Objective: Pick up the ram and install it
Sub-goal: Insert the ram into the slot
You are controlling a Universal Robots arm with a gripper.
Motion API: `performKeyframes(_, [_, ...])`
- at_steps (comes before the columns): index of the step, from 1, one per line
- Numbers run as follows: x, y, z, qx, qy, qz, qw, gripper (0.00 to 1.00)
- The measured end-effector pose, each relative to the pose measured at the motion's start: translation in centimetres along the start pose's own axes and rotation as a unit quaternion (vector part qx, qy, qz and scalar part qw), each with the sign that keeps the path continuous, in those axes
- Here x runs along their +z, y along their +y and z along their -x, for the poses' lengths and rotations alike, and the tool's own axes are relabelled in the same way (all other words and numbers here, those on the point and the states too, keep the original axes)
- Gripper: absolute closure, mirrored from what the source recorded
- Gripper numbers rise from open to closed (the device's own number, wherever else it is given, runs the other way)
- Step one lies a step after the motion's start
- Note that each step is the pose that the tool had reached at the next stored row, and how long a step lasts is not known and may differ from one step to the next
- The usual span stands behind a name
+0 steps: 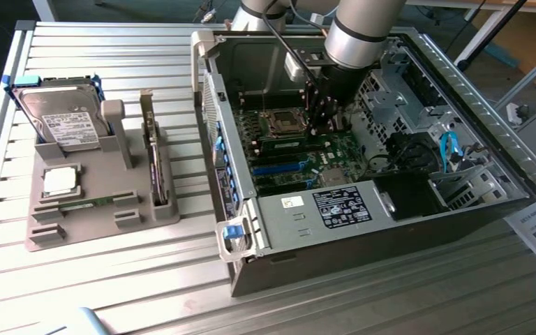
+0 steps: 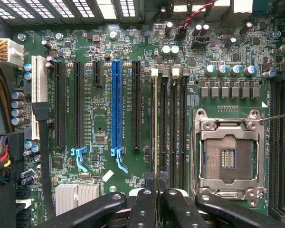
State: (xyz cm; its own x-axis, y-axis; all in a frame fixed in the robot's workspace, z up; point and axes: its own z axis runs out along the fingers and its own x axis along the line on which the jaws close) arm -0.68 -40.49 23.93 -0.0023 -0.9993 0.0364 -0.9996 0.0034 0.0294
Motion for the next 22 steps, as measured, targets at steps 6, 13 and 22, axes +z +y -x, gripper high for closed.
performKeyframes(6, [0.02,0.0,0.0,0.001,0.0,0.0001,1.0,0.88])
performKeyframes(13, [0.2,-0.01,0.01,0.001,0.0,0.0001,1.0,0.88])
performKeyframes(22, [0.59,-0.02,0.02,0.001,0.0,0.0001,1.0,0.88])
